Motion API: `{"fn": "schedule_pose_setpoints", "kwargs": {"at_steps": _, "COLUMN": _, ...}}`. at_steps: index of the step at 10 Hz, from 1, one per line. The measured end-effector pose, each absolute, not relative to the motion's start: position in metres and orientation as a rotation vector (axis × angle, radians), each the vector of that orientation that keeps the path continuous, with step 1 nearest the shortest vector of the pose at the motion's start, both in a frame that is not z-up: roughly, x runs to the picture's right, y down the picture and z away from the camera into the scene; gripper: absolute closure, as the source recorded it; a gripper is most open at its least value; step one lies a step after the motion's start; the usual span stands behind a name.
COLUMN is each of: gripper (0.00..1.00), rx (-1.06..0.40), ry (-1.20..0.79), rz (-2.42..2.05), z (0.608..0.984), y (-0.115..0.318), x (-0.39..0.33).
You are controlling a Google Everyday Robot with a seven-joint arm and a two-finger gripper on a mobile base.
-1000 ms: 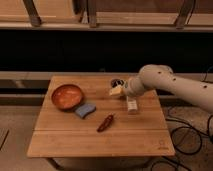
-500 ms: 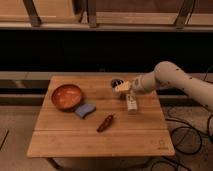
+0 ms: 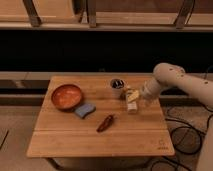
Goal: Place the bottle in the ceramic bowl
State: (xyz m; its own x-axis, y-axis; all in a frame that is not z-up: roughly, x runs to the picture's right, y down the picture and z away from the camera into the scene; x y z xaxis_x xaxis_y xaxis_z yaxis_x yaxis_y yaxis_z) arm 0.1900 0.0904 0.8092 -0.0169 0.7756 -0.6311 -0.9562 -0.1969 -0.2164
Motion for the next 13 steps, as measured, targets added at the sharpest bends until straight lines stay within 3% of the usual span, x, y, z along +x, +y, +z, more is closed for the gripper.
{"fn": "schedule_pose_setpoints", "kwargs": {"at_steps": 2, "gripper": 0.35, "rx": -0.792, "ry": 0.412, "rz": 1.583, "z": 0.829, "y": 0.100, "x": 0.186}}
{"fn": "schedule_pose_setpoints", "kwargs": {"at_steps": 7, "gripper": 0.35, "rx": -0.921, "ry": 0.397, "rz": 1.575, "z": 0.876, "y": 0.096, "x": 0.154}}
{"fn": "schedule_pose_setpoints", "kwargs": {"at_steps": 13, "gripper": 0.35, "rx": -0.988, "ry": 0.467, "rz": 1.543, "z": 0.903, "y": 0.117, "x": 0.163}}
